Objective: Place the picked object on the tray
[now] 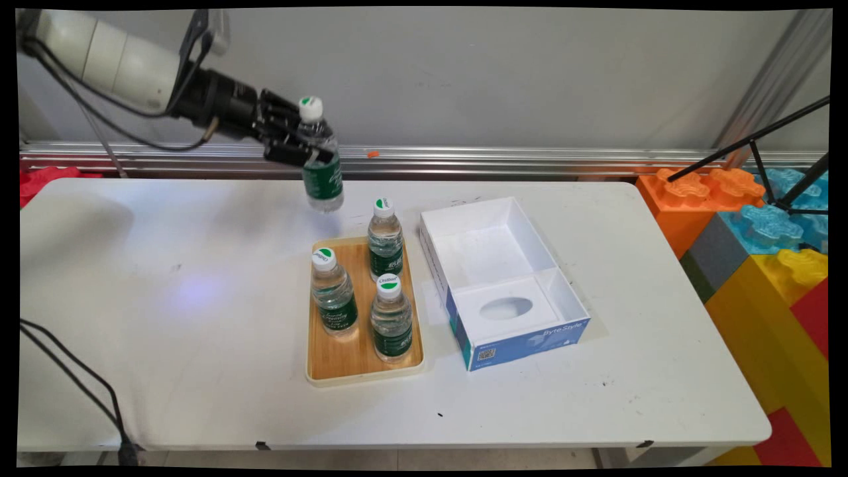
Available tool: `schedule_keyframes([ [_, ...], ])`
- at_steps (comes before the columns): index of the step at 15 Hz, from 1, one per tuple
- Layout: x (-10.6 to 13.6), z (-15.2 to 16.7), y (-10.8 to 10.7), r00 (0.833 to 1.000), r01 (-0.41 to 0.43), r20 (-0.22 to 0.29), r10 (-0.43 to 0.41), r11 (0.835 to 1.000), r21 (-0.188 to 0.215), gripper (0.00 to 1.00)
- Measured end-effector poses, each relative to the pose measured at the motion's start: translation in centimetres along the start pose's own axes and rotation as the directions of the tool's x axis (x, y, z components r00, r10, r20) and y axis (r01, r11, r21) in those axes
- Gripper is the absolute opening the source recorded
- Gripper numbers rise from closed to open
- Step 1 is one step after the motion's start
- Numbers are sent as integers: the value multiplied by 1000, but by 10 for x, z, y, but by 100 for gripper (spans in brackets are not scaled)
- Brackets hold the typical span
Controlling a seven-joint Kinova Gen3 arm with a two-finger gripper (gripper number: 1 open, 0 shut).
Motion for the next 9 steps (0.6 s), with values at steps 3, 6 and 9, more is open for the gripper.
schedule_keyframes([
  [3, -20, 4, 2, 1000, -23, 14, 24, 999, -24, 0],
  [6, -39, 12, 4, 998, -55, 21, 56, 997, -53, 0],
  [9, -51, 25, 7, 997, -81, 12, 82, 994, -74, 0],
])
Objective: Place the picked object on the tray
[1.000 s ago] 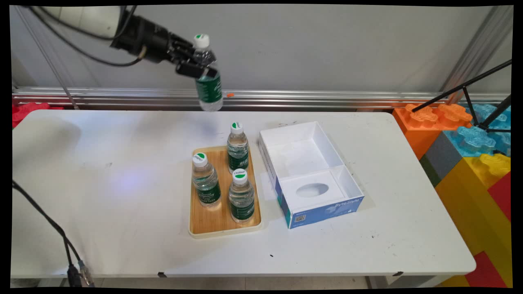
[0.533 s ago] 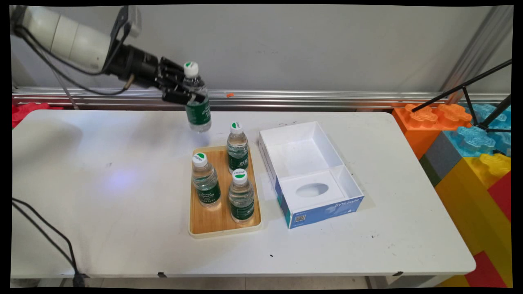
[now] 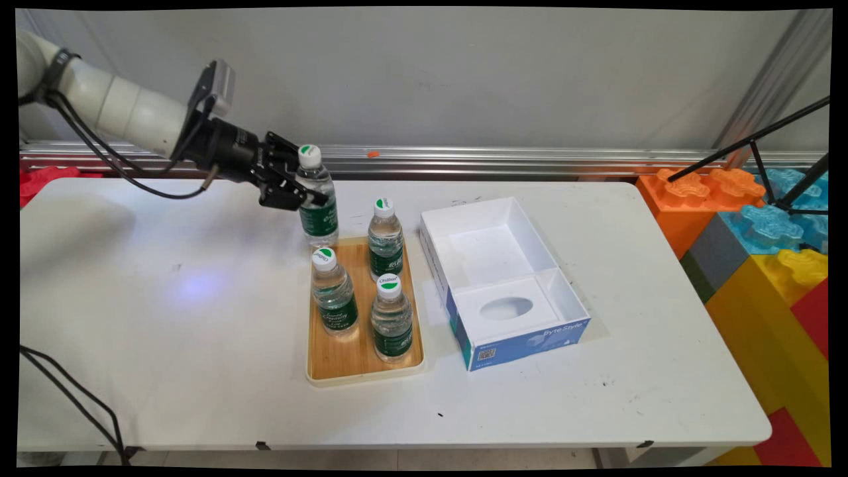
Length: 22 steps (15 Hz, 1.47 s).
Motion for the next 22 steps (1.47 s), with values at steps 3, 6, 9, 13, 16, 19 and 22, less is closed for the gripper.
schedule_keyframes([
  [3, -7, 13, 2, 1000, -16, -9, 16, 1000, -17, 0],
  [6, -13, 24, 4, 999, -30, -15, 30, 999, -30, 0],
  [9, -18, 33, 5, 999, -50, -21, 50, 998, -38, 0],
  [13, -23, 41, 6, 997, -71, -26, 70, 996, -46, 0],
  [16, -25, 45, 7, 996, -81, -26, 80, 995, -50, 0],
  [19, -28, 47, 7, 996, -89, -23, 88, 995, -54, 0],
  [22, -31, 49, 8, 995, -95, -17, 95, 994, -56, 0],
])
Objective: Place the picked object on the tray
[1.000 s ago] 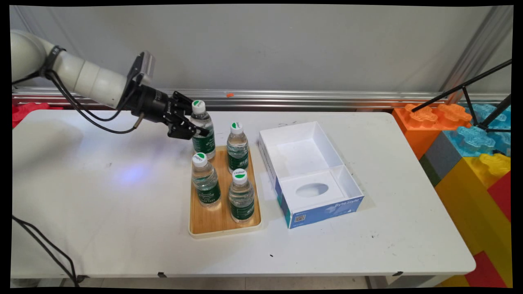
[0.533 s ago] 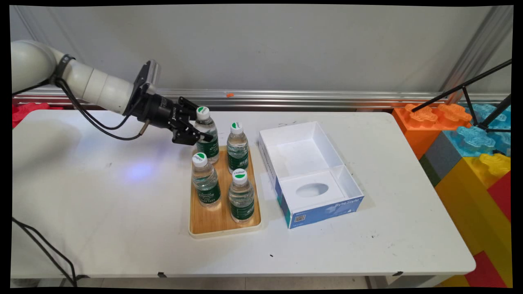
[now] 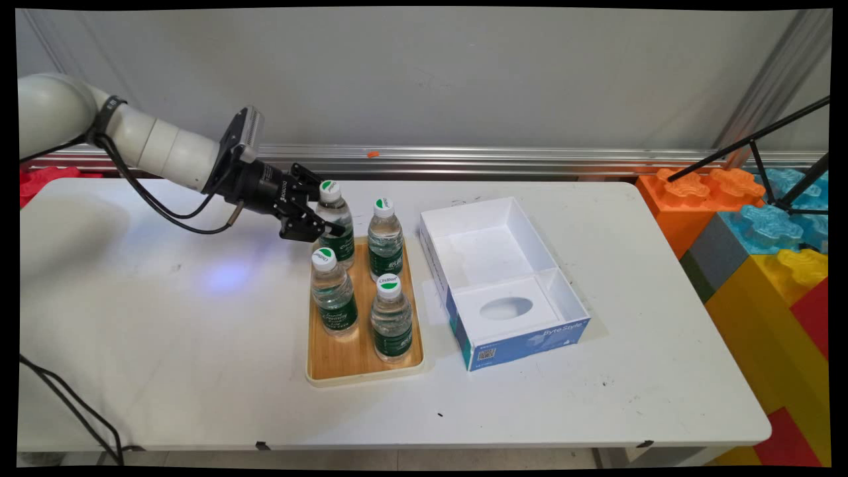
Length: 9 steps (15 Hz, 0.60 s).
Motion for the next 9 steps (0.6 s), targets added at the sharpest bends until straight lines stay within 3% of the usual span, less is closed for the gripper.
schedule_keyframes([
  [8, -8, 3, 2, 1000, -11, 13, 11, 1000, -3, 0],
  [9, -8, 3, 2, 1000, -12, 13, 12, 1000, -3, 100],
])
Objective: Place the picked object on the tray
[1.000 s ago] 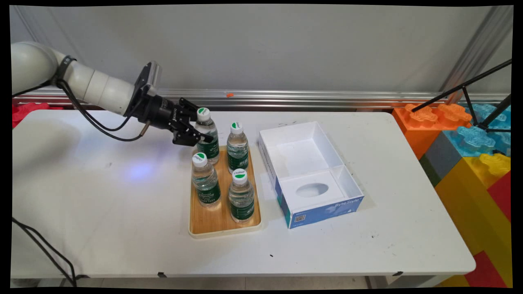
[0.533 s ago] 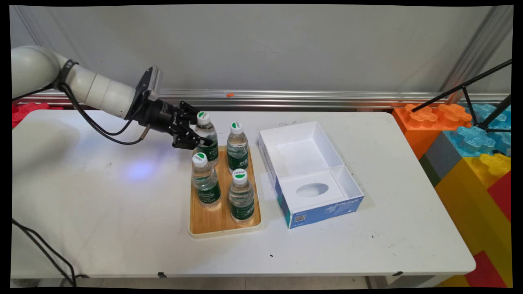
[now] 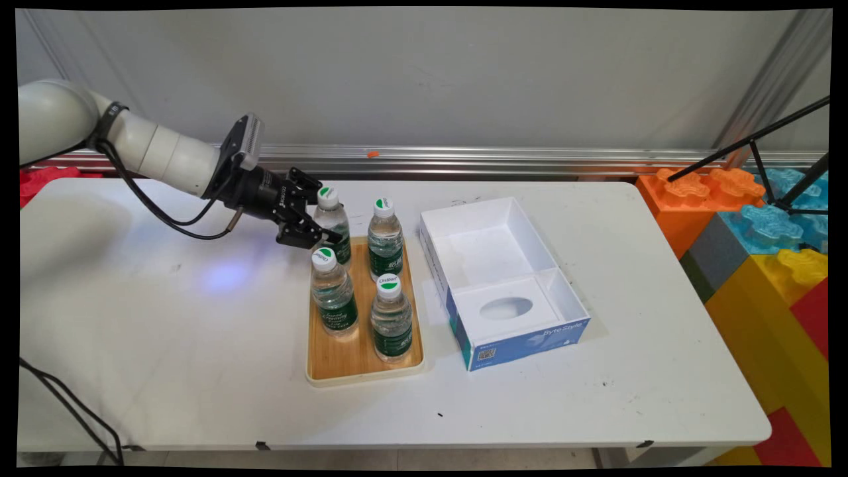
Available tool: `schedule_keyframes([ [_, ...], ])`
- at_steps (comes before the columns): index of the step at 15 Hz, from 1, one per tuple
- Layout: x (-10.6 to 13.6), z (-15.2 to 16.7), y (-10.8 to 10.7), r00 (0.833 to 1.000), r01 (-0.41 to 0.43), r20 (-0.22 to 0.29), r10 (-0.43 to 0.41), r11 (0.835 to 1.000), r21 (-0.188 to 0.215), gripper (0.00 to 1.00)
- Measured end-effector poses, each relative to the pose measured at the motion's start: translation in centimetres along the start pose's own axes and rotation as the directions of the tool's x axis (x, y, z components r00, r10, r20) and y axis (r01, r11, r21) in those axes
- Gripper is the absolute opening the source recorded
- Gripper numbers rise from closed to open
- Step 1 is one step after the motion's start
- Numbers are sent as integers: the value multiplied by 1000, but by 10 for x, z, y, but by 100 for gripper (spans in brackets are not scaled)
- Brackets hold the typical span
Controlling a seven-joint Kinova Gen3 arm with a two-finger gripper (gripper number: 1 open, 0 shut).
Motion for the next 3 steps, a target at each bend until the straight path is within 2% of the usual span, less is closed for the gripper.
schedule_keyframes([
  [3, -2, 0, 0, 1000, -2, 5, 2, 1000, -1, 100],
])
